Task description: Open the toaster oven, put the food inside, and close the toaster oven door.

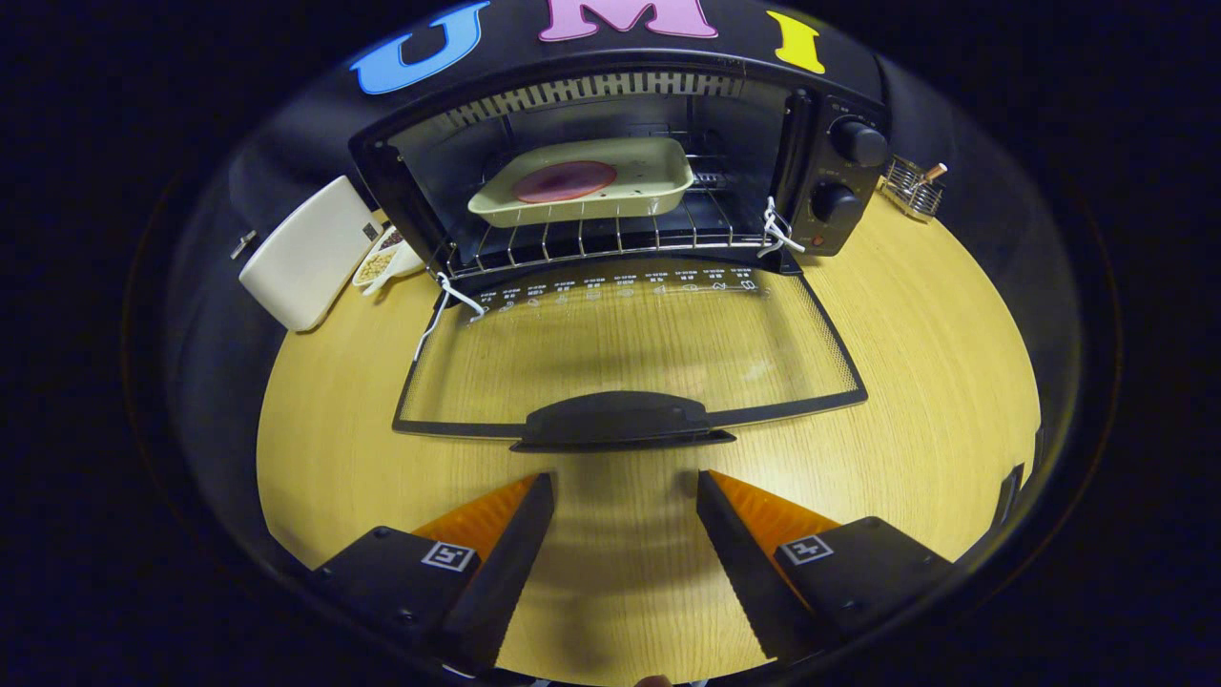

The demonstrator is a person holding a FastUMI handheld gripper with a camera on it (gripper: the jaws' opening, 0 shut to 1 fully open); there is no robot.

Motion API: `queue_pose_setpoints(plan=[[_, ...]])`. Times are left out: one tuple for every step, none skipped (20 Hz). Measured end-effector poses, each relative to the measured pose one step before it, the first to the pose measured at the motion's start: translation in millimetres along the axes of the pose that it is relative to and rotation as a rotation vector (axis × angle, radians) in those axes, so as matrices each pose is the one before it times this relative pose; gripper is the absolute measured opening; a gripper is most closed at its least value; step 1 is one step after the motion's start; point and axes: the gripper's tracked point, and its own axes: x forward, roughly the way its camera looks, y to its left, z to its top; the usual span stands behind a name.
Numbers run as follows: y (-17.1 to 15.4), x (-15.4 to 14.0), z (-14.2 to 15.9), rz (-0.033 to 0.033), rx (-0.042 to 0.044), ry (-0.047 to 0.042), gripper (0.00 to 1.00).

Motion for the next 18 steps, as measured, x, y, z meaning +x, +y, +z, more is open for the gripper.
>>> queue_pose_setpoints(plan=[[-1.96, 1.56, 2.15, -0.01097, 0.00851, -0.00052, 0.99], [-0.01, 1.03, 3.27, -0.00435, 0.01514, -0.00320, 0.99], [0.55, 0.68, -0.28, -0.00320, 0.01131, 0.00988, 1.00], [-0.06, -2.01, 0.03, -0.00201, -0.00309, 0.00422, 0.99], [0.78, -1.94, 2.53, 0.00168, -0.00782, -0.00930, 0.99], [0.71, -4.00, 2.55, 0.00514, -0.01016, -0.01291, 0.99], [2.62, -5.77, 7.32, 0.01385, -0.00560, -0.02759, 0.99], [0.59, -2.00, 11.29, -0.00171, -0.01086, -0.02972, 1.00], [0.60, -9.27, -0.84, 0.00859, -0.02380, -0.00694, 0.99], [0.72, -3.75, 5.22, 0.00272, -0.03204, -0.02475, 1.00], [-0.31, -3.06, 3.69, 0.00275, -0.02999, -0.01779, 0.99], [0.09, -3.64, 1.65, 0.00549, -0.00732, -0.00547, 0.99], [0.61, -1.72, 2.54, 0.00677, 0.01119, -0.00319, 0.99], [0.36, -1.30, 1.54, 0.00409, 0.01138, -0.00090, 0.99], [-0.26, -1.53, 1.82, 0.00129, -0.00027, -0.00330, 0.99], [-0.30, -1.20, 1.74, -0.00133, -0.00641, -0.00526, 0.99], [0.31, -1.78, 2.02, -0.00185, -0.00042, -0.01028, 0.99], [0.39, -2.79, 3.03, -0.00042, 0.00403, -0.01092, 0.99]])
